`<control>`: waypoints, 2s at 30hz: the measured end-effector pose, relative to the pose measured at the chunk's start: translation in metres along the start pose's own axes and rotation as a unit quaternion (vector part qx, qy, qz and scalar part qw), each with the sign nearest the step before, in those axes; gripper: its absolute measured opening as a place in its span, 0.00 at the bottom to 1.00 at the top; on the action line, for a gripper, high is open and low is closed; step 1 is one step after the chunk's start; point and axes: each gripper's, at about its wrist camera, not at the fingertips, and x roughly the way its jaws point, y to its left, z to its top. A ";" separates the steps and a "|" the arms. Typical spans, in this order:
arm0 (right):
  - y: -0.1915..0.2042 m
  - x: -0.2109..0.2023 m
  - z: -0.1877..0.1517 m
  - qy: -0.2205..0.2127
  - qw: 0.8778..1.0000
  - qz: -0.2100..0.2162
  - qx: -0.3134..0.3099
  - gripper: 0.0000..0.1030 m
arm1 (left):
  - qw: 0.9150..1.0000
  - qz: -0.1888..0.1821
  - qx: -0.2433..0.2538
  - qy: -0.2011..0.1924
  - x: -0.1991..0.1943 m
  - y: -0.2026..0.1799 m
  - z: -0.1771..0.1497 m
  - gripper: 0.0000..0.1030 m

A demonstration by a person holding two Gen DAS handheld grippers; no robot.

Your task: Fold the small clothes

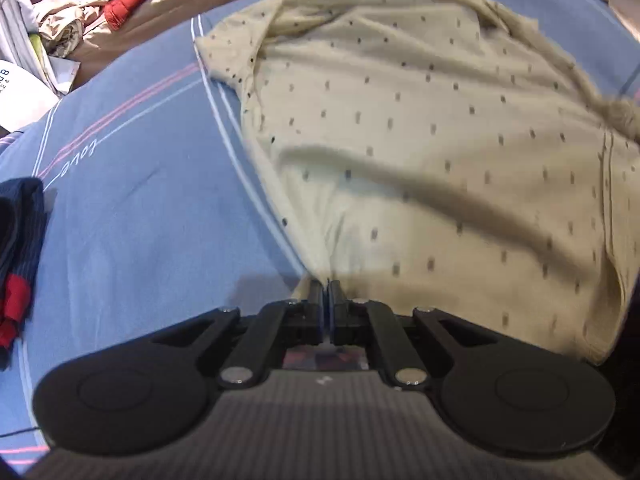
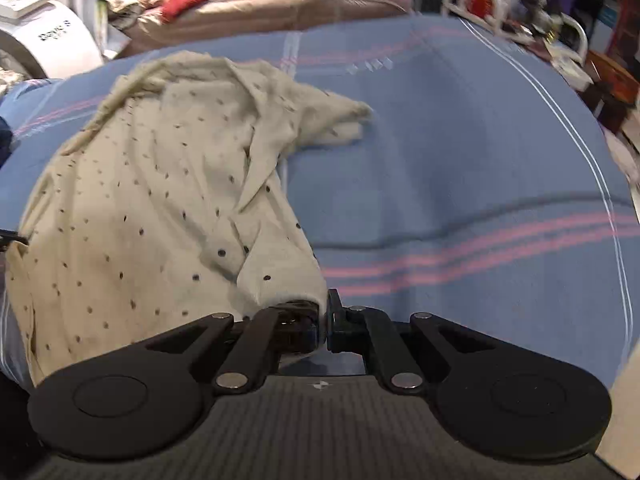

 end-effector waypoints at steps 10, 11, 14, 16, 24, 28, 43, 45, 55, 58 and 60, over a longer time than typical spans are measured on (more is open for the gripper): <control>-0.011 -0.011 0.071 -0.131 0.989 0.040 0.061 1.00 | 0.983 0.098 0.006 -0.156 -0.031 0.047 0.076 1.00; -0.005 -0.006 0.086 -0.142 0.987 0.051 0.048 1.00 | 0.980 0.094 0.023 -0.176 -0.026 0.040 0.098 0.99; 0.014 0.014 0.134 -0.158 0.982 0.100 0.012 1.00 | 0.955 0.081 0.126 -0.254 0.000 -0.005 0.165 0.96; 0.025 0.036 0.160 -0.148 0.983 0.111 -0.008 1.00 | 0.931 0.095 0.219 -0.276 0.027 -0.047 0.199 0.96; 0.026 0.130 0.196 -0.016 0.989 0.147 -0.002 0.23 | 0.936 0.043 0.316 -0.150 0.135 -0.114 0.271 0.16; -0.001 0.097 0.187 -0.090 0.990 0.103 0.024 0.07 | 0.960 0.027 0.225 -0.167 0.114 -0.072 0.271 0.07; -0.065 0.013 0.082 -0.042 0.996 0.036 0.069 0.06 | 0.965 0.230 -0.127 0.010 0.080 0.217 0.104 0.06; -0.050 0.012 0.072 -0.011 0.995 0.073 0.071 0.06 | 0.963 0.239 -0.115 0.038 0.067 0.213 0.059 0.06; -0.066 -0.014 0.016 0.057 0.995 0.012 0.077 0.03 | 0.923 0.315 -0.166 0.149 0.026 0.211 -0.089 0.09; -0.068 -0.029 0.046 -0.014 0.999 -0.003 0.052 0.46 | 0.921 0.328 -0.180 0.111 0.008 0.210 -0.076 0.42; -0.062 -0.030 0.076 -0.068 0.996 0.026 0.044 0.98 | 0.938 0.304 -0.163 0.043 -0.005 0.196 -0.040 0.76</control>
